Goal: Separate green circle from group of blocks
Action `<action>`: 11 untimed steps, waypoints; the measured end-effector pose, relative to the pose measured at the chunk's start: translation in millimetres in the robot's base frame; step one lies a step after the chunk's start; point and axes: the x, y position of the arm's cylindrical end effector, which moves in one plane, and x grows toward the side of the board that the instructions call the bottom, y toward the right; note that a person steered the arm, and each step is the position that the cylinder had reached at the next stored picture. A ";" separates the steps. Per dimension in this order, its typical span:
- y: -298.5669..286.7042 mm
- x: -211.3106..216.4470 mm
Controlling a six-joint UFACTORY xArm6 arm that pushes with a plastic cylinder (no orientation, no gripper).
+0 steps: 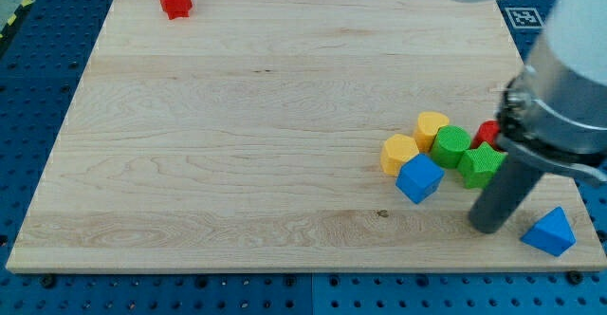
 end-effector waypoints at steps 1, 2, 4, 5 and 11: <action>10.4 -2.6; 23.5 -17.0; 26.0 -62.8; 14.0 -84.3; -119.1 -78.7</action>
